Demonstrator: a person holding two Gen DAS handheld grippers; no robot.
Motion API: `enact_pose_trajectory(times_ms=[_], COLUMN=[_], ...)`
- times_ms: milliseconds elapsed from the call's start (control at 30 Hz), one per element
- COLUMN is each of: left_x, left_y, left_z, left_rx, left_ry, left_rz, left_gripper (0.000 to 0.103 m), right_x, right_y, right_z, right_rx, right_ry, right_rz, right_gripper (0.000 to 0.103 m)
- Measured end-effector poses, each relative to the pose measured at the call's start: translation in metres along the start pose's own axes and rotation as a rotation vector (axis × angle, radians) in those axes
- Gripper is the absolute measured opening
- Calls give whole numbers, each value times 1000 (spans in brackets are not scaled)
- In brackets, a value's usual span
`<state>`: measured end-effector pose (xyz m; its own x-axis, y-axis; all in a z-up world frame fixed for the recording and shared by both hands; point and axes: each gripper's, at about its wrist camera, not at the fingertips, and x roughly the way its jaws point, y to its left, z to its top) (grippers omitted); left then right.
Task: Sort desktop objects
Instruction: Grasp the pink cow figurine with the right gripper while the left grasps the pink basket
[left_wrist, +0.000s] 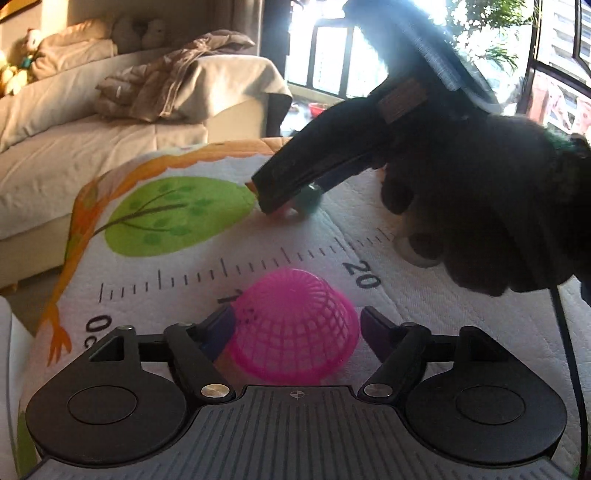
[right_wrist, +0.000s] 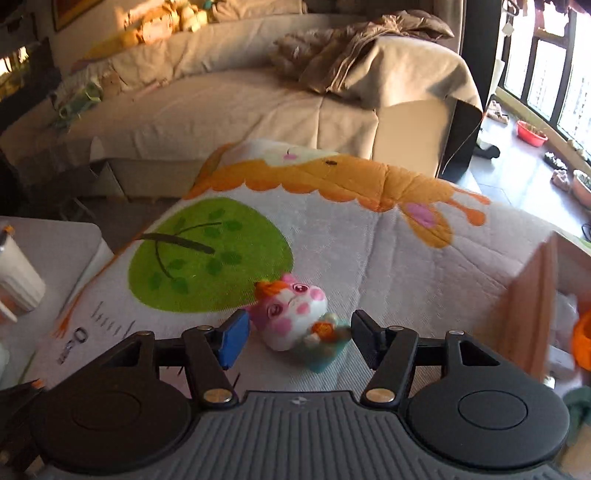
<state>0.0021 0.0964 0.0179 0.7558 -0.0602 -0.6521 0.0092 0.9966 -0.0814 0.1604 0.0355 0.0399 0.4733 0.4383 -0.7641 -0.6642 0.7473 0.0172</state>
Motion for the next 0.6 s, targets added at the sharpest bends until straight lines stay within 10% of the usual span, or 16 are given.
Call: enact_pose_trajectory(times_ms=[67, 400, 600], left_x=[-1, 4, 14], left_y=[2, -2, -20], left_z=[-1, 3, 13], left_rx=[-9, -10, 9], left_ry=[0, 1, 10], left_rz=[-5, 20, -7], left_gripper=[83, 85, 83], right_x=[2, -95, -161], right_y=[3, -17, -51], right_z=[-1, -48, -127], right_rx=[-30, 27, 97], right_ry=[21, -89, -113], right_rz=[13, 79, -35], right_gripper=[32, 31, 31])
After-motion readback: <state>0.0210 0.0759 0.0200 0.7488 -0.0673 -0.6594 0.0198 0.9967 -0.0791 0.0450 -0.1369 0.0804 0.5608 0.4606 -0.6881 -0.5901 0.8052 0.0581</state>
